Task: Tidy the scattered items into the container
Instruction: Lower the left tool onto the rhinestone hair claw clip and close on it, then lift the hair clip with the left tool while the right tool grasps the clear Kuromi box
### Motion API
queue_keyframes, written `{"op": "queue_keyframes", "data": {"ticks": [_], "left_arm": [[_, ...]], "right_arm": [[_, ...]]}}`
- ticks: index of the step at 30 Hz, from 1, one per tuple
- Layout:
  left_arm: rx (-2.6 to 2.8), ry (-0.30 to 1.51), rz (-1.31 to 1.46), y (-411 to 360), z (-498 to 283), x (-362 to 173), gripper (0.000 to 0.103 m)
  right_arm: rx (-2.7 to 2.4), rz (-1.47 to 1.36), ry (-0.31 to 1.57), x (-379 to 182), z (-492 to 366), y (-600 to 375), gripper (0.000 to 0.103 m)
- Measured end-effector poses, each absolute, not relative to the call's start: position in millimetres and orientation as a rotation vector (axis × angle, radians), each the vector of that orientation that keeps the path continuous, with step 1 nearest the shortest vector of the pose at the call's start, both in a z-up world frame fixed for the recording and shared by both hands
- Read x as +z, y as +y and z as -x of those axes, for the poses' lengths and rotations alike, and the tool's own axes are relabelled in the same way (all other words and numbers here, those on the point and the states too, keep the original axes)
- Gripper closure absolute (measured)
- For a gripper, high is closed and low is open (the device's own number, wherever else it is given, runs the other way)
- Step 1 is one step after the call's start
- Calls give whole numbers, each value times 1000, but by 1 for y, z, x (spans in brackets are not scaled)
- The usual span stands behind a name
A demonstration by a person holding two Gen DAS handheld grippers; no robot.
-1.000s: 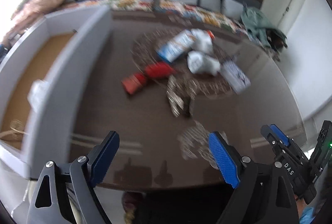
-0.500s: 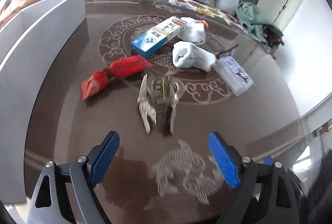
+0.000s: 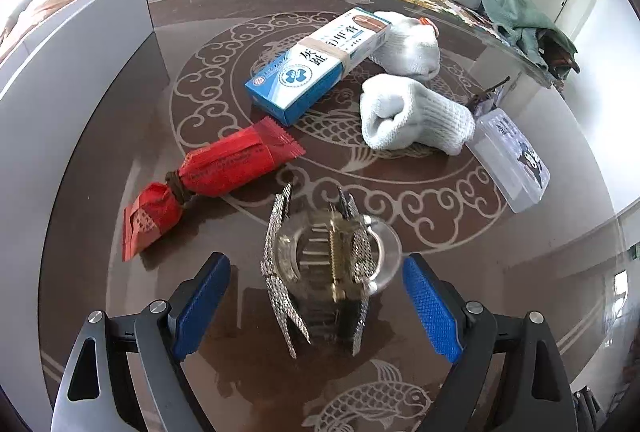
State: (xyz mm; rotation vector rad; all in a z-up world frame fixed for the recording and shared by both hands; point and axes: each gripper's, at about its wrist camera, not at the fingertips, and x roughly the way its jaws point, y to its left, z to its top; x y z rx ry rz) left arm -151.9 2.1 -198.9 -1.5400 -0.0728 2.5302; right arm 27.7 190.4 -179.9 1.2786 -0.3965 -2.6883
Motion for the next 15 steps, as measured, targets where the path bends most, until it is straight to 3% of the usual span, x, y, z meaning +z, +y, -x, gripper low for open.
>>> {"op": "queue_keyframes", "data": {"ticks": [1, 2, 15], "left_arm": [[2529, -73, 1532, 2, 152, -198, 39], [2526, -76, 1529, 1, 149, -198, 48], [2491, -123, 1518, -10, 107, -189, 48]], "right_arm": [[-2687, -1282, -396, -181, -27, 190, 53], [-2687, -1284, -395, -181, -27, 190, 53], [-2665, -1245, -515, -177, -5, 219, 53]]}}
